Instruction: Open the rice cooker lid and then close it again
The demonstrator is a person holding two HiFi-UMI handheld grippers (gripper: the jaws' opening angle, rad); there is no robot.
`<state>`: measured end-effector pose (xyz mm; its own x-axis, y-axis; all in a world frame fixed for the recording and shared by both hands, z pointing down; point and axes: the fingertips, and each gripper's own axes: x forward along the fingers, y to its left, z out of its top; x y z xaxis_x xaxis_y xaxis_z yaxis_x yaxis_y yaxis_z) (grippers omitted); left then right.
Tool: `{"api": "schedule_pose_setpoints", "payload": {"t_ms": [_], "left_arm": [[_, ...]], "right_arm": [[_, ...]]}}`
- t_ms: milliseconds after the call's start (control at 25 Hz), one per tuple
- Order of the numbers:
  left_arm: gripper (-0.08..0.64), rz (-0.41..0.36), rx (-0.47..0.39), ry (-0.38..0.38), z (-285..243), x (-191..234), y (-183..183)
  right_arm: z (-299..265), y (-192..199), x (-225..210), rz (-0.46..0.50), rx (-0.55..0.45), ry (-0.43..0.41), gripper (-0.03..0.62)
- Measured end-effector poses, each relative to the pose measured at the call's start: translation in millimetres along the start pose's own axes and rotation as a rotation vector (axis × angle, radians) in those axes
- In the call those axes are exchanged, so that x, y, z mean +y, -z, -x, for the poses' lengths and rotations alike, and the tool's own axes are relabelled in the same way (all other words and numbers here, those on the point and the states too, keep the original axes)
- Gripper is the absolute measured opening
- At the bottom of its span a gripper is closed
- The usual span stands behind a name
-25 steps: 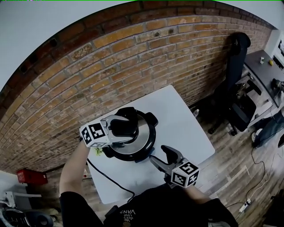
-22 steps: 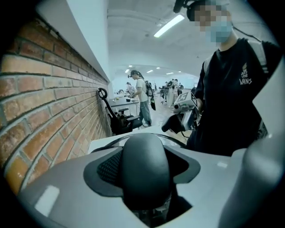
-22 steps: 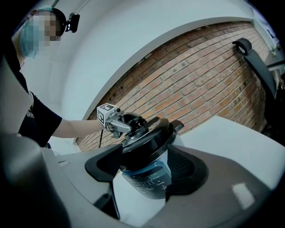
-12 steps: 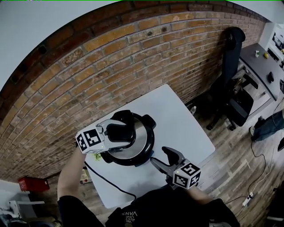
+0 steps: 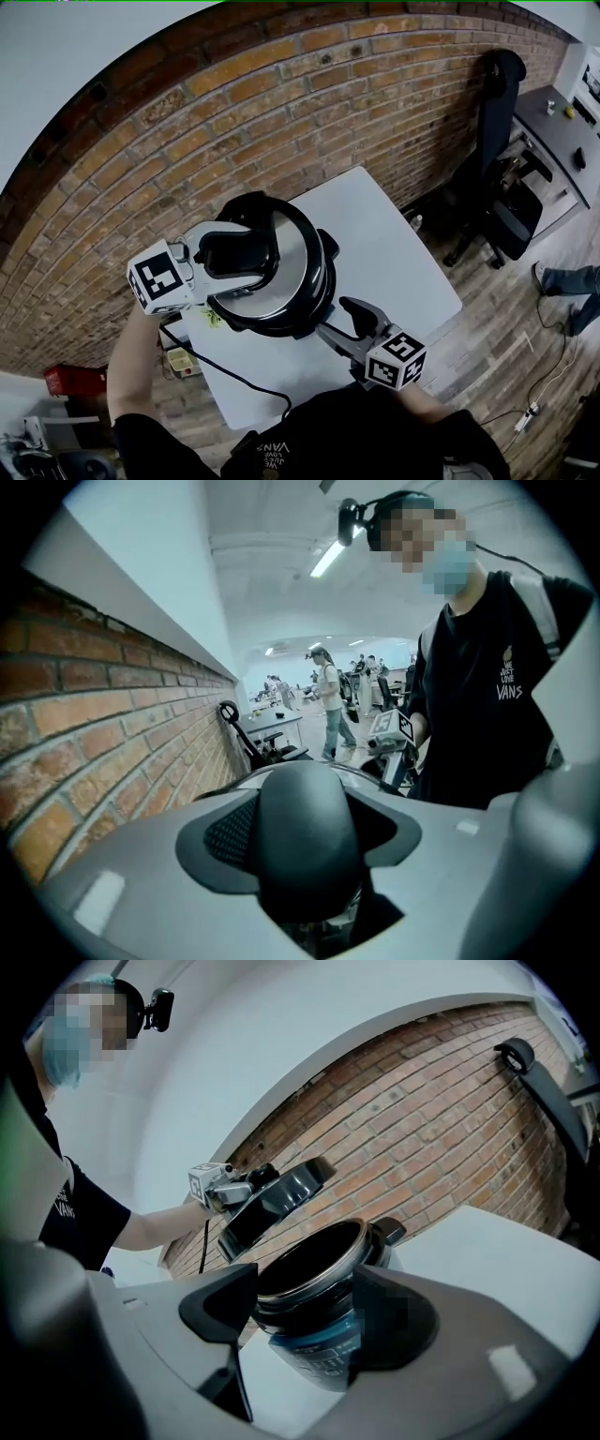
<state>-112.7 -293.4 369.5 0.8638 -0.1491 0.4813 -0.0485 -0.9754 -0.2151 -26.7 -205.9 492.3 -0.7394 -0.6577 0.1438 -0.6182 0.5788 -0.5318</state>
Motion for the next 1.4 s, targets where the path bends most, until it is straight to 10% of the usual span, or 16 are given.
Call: {"api": "schedule_pose_setpoints", "payload": {"t_ms": [600, 1160, 1400], "left_arm": [[0.278, 0.466, -0.194, -0.462, 114.8, -52.7, 73.3], [0.278, 0.935, -0.578, -0.868, 174.7, -154.5, 175.6], [0.278, 0.967, -0.602, -0.904, 169.2, -196.8, 191.3]], "right_arm": [[16.8, 29.2, 54.3, 0.003, 0.005, -0.024, 0.307], [24.7, 74.5, 112.3, 0.011, 0.048, -0.059, 0.307], [27.1, 90.8, 125.0, -0.001, 0.069, -0.059, 0.307]]}}
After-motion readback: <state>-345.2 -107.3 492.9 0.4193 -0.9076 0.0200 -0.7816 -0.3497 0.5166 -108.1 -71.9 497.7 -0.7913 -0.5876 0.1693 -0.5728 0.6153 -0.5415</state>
